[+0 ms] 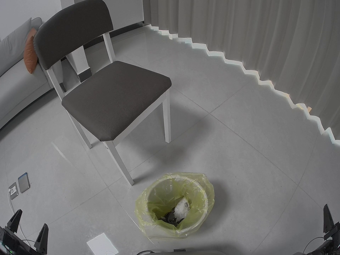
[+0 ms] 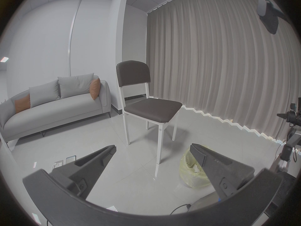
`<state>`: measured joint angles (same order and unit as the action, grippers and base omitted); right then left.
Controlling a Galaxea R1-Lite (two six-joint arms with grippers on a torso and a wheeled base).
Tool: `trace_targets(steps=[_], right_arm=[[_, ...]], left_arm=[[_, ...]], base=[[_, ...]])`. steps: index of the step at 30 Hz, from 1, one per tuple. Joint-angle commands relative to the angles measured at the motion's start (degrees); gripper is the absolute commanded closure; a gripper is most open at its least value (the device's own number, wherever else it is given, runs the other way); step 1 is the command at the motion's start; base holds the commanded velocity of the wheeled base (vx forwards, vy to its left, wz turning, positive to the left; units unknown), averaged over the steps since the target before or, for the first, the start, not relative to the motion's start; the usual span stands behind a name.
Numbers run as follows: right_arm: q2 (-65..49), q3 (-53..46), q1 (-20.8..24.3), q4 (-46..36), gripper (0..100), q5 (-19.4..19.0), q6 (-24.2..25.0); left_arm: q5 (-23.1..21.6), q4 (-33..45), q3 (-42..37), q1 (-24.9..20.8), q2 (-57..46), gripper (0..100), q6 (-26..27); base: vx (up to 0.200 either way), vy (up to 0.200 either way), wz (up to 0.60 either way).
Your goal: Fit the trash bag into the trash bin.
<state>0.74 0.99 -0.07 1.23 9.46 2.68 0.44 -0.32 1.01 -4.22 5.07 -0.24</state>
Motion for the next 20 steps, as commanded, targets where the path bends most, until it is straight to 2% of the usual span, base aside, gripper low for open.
trace_targets(steps=[1,4,7,20], right_arm=[[-0.3,-0.8,0.1,-1.6,0,-8.0,-2.9],[-0.4,-0.9,0.0,-1.0,0,-6.3,0.9],[-0.4,-0.9,0.0,-1.1,0,-6.2,-1.0],[-0.4,-0.9,0.0,-1.1,0,-7.6,-2.0]], left_arm=[[0.0,0.0,-1.0,0.0,0.1,0,0.0],[0.0,0.0,-1.0,0.0,0.1,0,0.0],[0.0,0.0,-1.0,0.0,0.1,0,0.0],[0.0,0.0,-1.0,0.0,0.1,0,0.0]], base=[[0.0,0.0,0.0],[0.0,0.0,0.0],[0.0,0.0,0.0],[0.0,0.0,0.0]])
